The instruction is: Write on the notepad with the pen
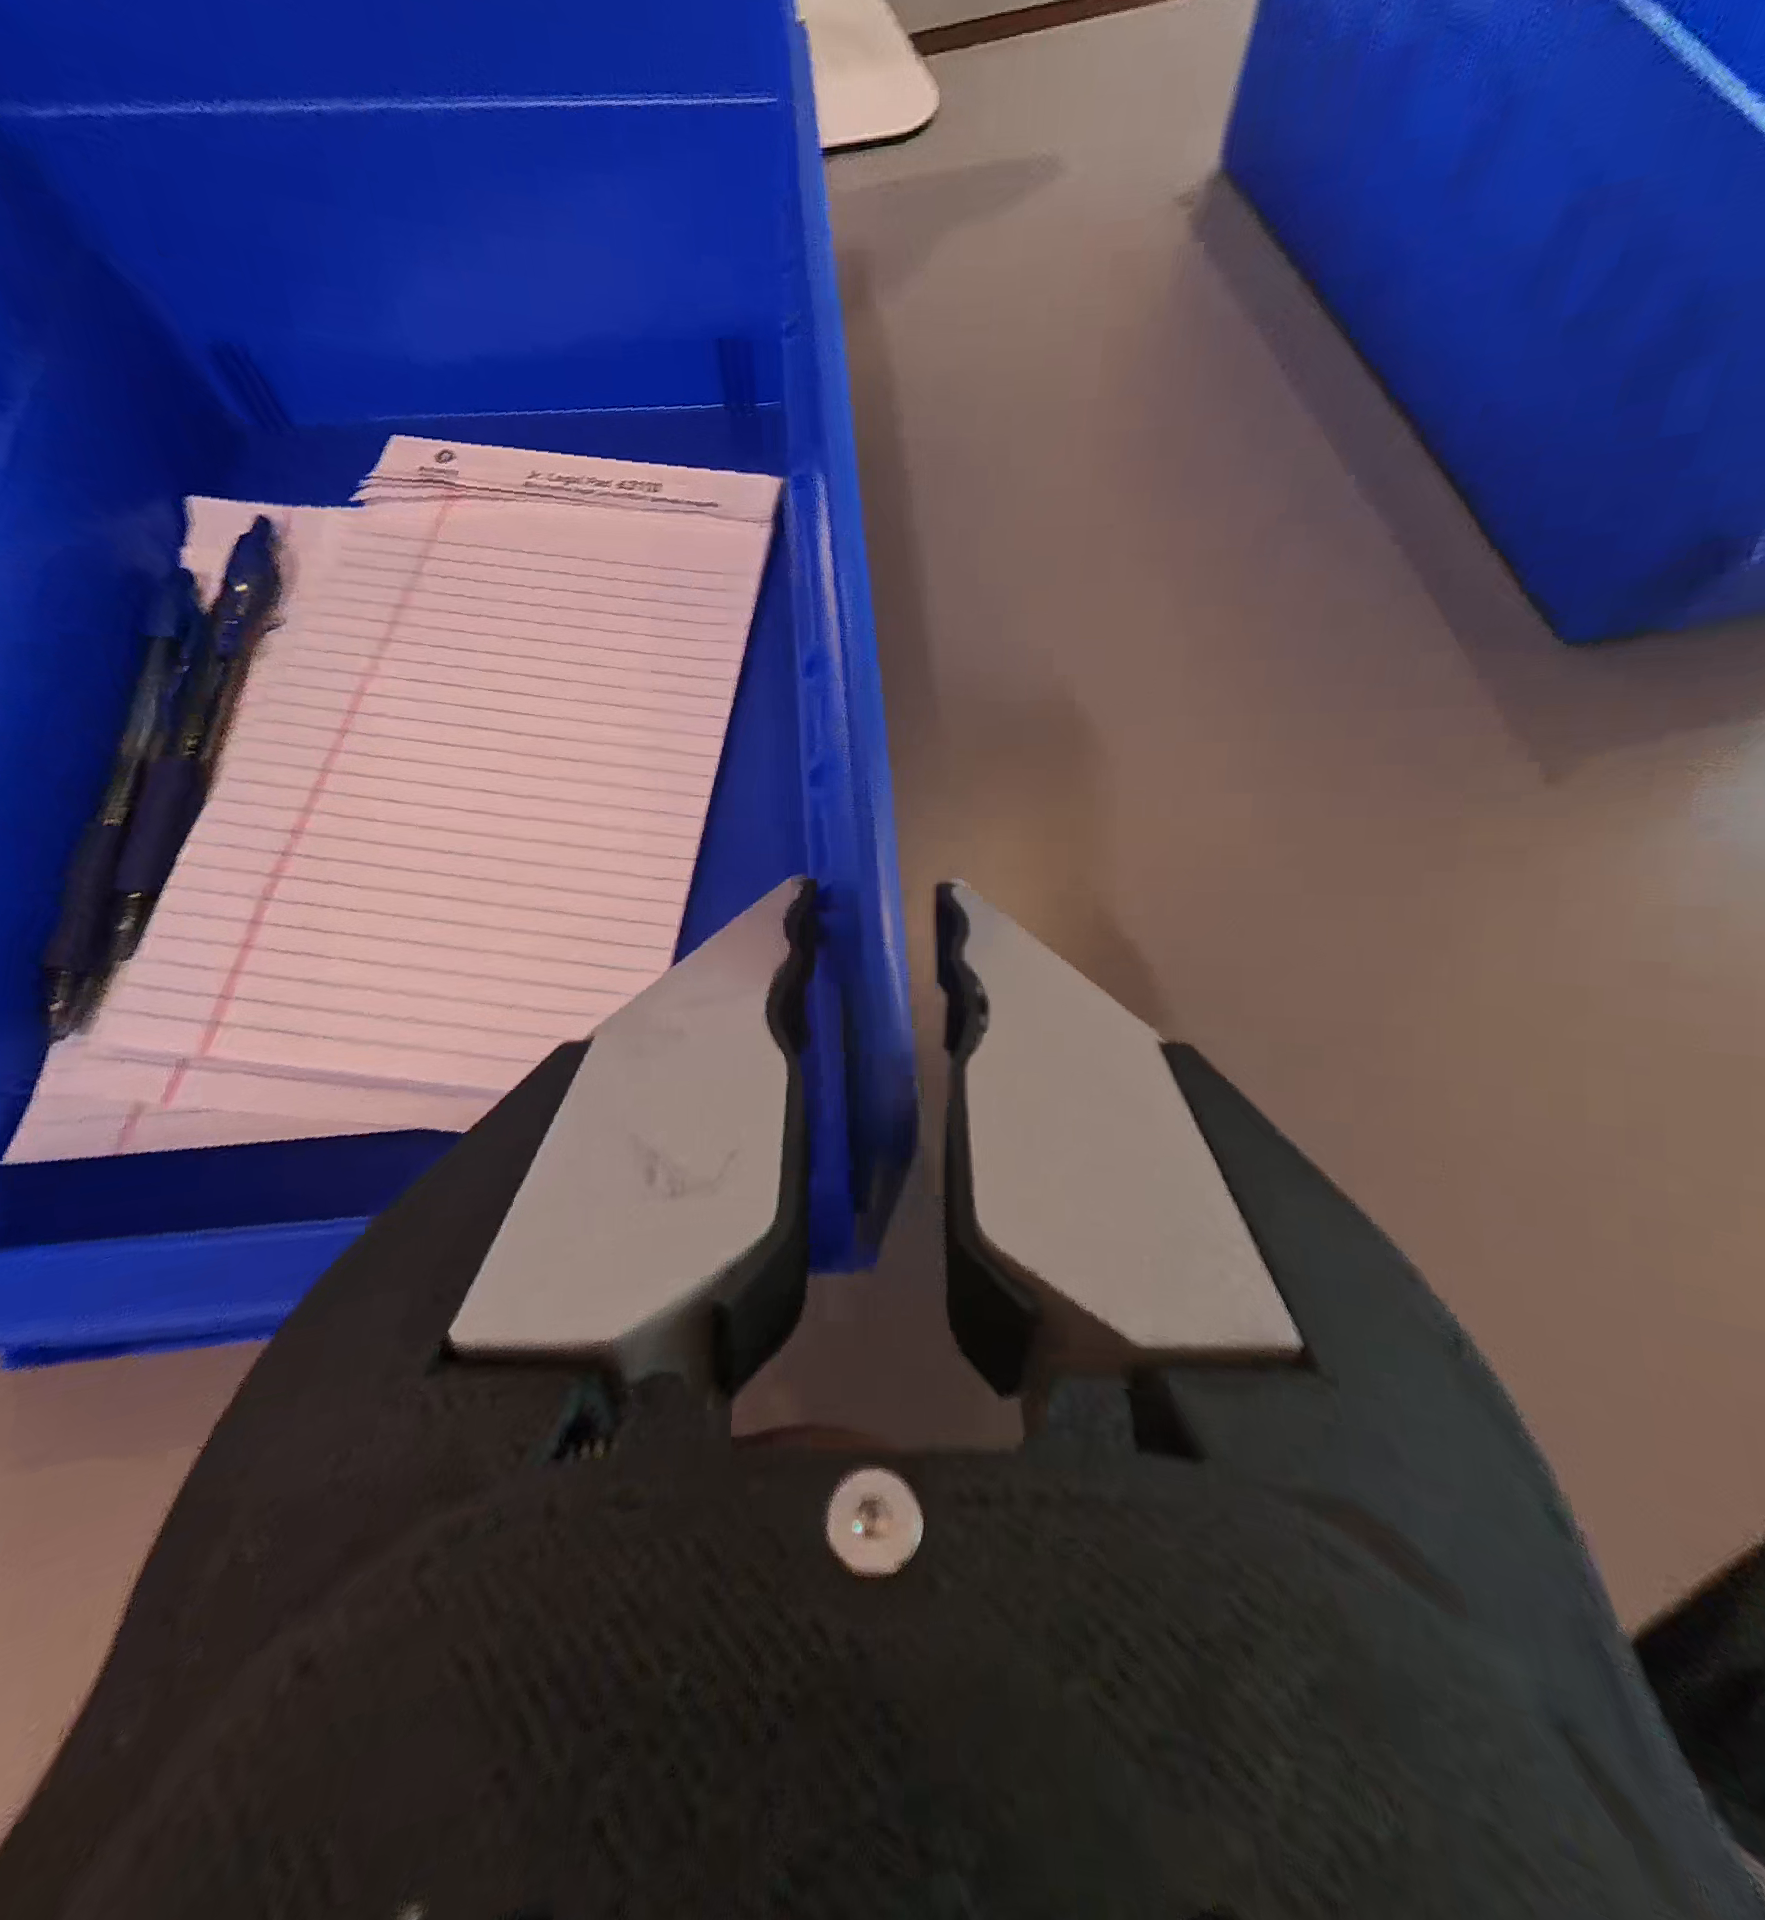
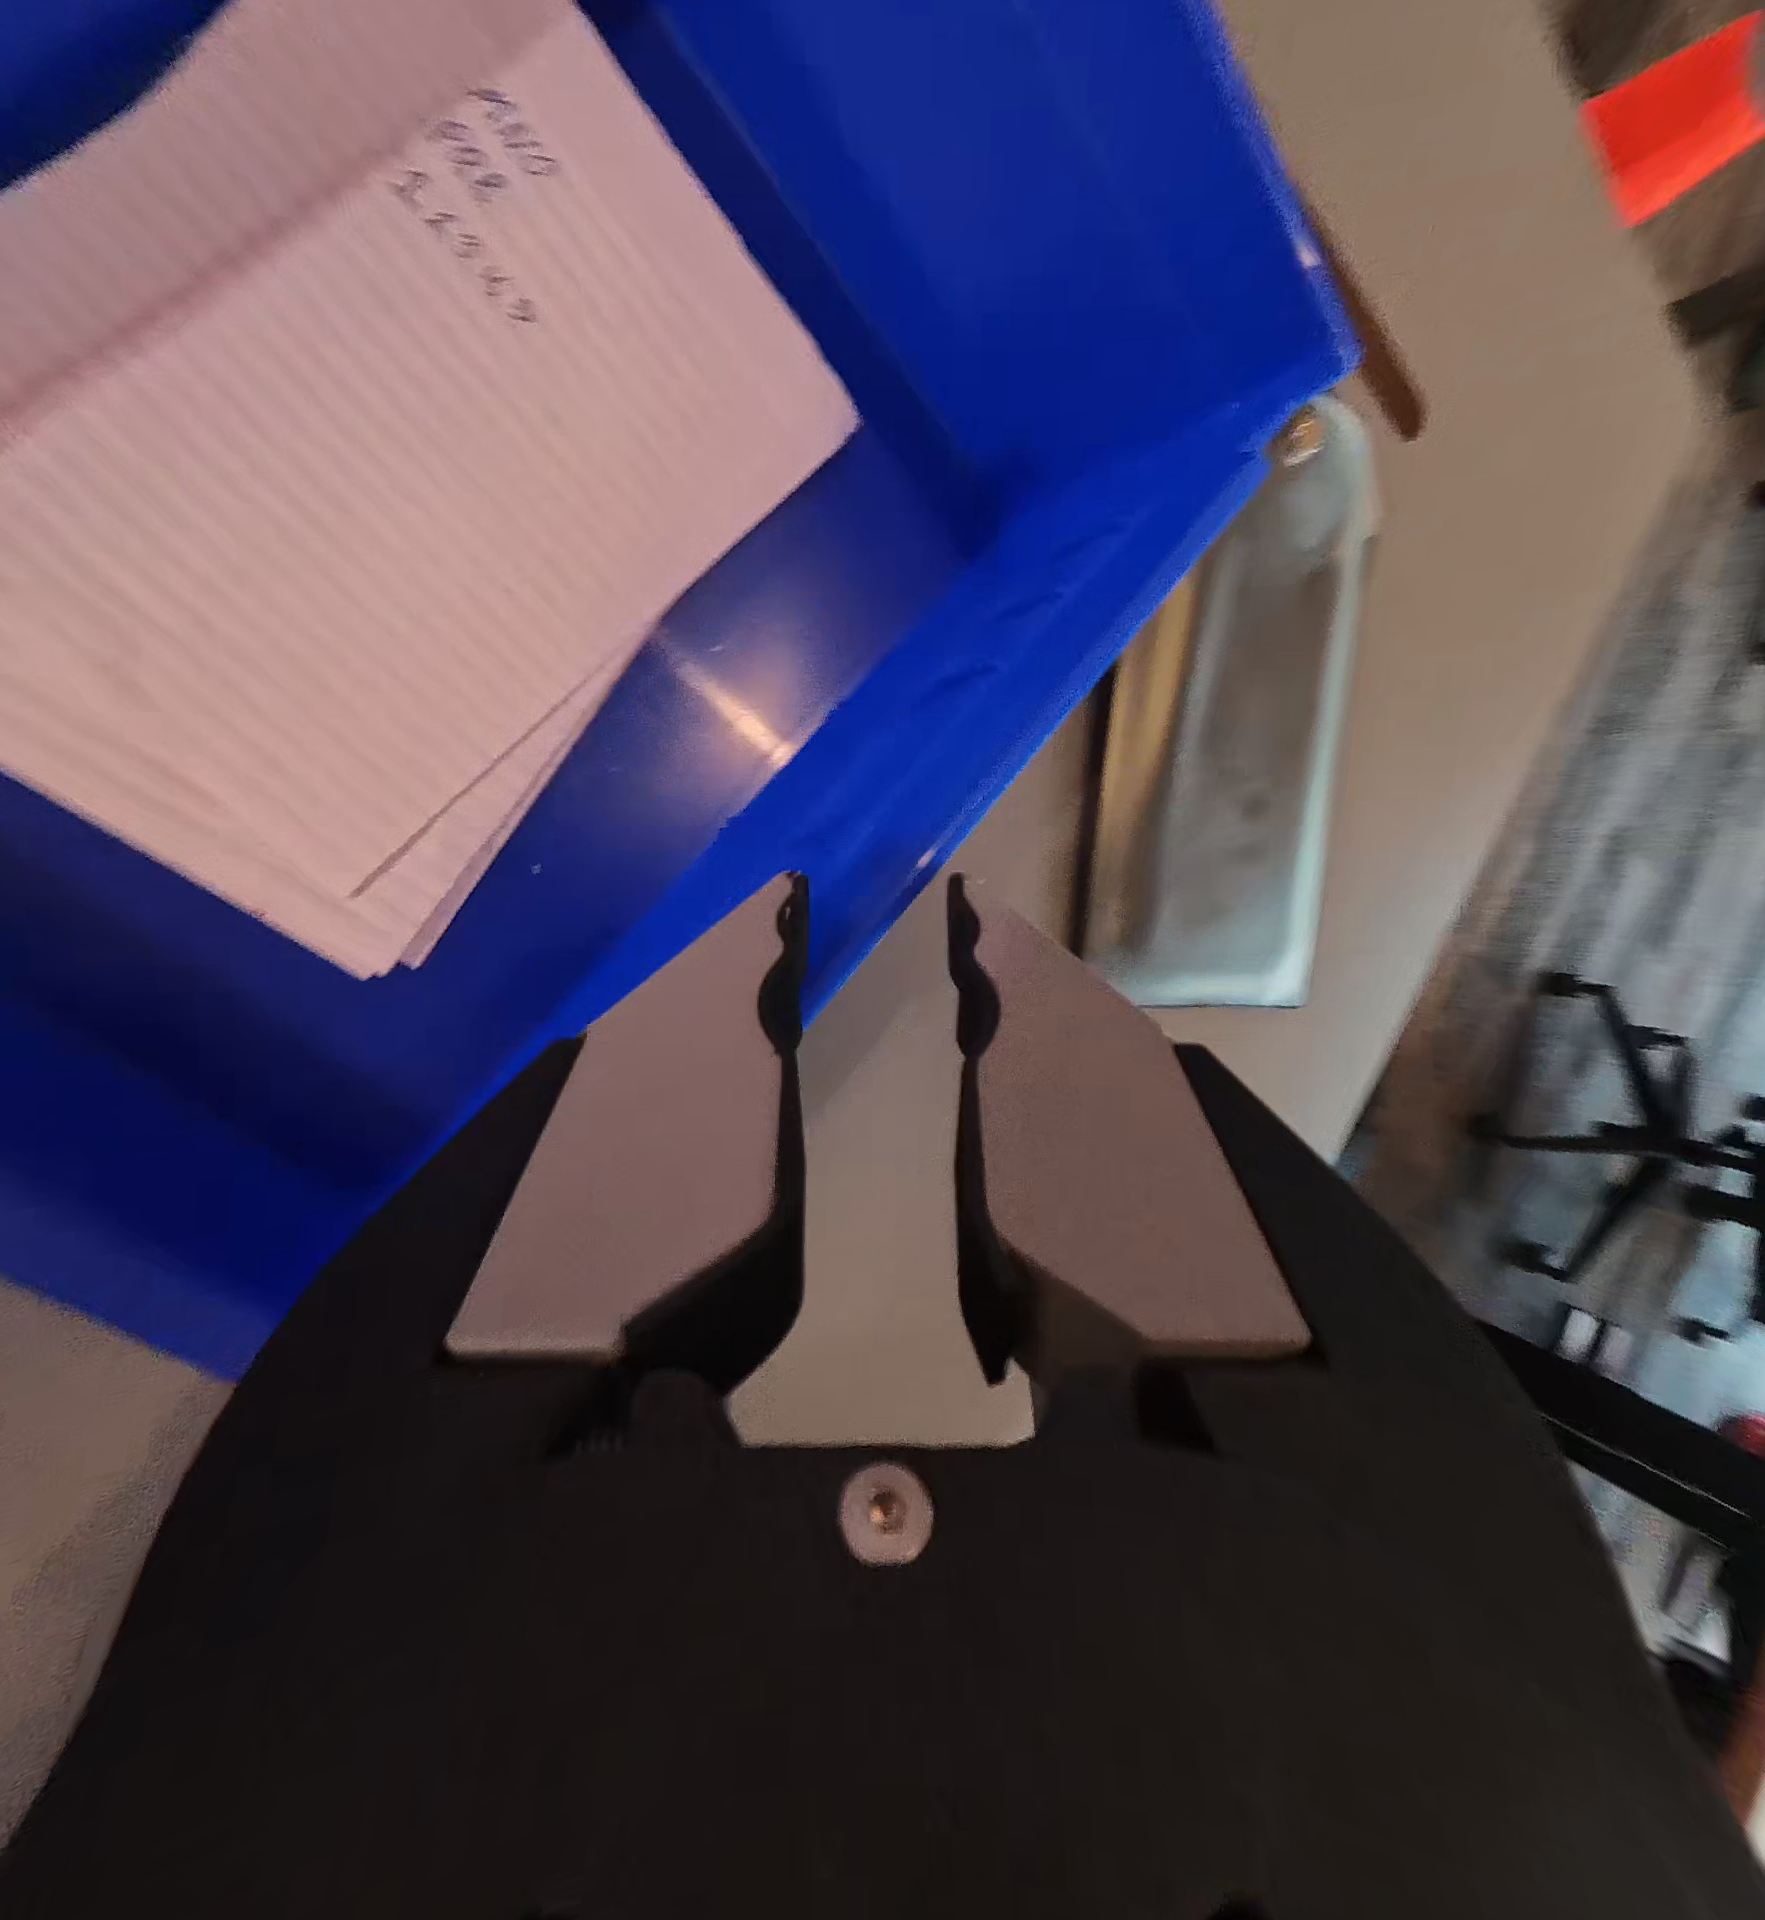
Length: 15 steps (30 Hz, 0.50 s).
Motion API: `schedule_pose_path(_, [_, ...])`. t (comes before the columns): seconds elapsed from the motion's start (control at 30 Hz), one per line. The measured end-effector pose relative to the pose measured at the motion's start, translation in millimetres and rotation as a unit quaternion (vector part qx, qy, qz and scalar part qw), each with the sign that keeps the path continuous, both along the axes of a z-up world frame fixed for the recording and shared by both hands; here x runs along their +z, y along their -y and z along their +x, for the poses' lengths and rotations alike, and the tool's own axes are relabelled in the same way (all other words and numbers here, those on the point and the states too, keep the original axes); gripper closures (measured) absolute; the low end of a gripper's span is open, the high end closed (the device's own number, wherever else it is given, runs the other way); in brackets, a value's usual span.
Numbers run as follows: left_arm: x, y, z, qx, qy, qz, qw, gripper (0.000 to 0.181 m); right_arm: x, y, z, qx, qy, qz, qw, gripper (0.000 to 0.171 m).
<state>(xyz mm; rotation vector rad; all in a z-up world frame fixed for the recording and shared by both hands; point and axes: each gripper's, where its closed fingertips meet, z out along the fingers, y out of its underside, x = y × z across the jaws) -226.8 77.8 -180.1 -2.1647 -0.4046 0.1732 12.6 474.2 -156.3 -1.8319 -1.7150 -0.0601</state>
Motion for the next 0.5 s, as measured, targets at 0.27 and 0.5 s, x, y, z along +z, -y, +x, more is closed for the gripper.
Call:
schedule_pose_path(0.27, [22,2,36,-0.076,0.091,0.079,0.990,0.126,71,74,-47,0.076,-0.209,-0.086,0.971,0.139])
schedule_pose_path(0.5, [-10,7,32,-0.114,0.058,-0.013,0.992,0.140,13,210,-47,0.243,-0.128,-0.220,0.936,0.122])
